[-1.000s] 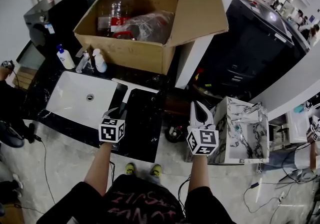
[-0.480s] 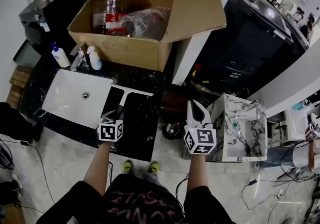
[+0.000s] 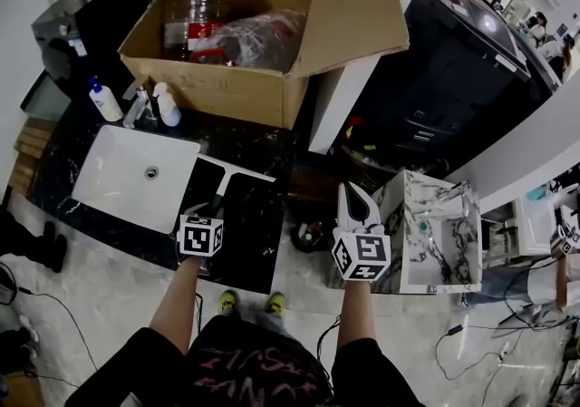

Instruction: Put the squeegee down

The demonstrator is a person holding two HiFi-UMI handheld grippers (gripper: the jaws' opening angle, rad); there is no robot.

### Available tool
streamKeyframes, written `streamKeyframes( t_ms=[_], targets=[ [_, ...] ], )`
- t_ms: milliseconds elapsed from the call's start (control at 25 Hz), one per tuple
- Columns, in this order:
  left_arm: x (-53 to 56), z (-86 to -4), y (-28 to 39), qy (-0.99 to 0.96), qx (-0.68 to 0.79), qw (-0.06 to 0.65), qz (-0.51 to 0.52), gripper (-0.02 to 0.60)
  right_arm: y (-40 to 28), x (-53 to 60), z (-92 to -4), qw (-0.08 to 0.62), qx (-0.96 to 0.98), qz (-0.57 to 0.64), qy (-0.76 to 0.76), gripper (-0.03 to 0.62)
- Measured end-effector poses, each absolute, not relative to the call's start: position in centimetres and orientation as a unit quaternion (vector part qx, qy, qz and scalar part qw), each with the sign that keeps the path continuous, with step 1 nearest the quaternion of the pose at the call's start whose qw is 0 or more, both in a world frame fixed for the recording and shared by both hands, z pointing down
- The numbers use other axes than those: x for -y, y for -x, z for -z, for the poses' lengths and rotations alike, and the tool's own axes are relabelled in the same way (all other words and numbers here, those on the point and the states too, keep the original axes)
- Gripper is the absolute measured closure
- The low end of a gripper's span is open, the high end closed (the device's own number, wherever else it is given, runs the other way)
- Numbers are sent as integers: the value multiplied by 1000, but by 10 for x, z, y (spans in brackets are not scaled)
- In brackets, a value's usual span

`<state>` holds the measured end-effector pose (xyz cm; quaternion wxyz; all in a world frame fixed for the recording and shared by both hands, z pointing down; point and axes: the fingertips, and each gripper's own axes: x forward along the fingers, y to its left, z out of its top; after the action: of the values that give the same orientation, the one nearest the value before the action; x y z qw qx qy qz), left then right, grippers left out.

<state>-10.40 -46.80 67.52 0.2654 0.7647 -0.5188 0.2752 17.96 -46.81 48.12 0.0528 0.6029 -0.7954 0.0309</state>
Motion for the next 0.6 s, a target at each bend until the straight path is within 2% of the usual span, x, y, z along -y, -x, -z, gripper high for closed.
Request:
streamKeyframes(
  t_ms=[400, 600],
  targets=[
    [470, -681, 98, -763, 500, 272, -307, 472, -183, 470, -480, 53, 794, -30, -605, 585],
    [468, -680, 95, -770, 486, 278, -305, 425, -178, 472, -479, 51, 797, -29, -601, 585]
  ],
)
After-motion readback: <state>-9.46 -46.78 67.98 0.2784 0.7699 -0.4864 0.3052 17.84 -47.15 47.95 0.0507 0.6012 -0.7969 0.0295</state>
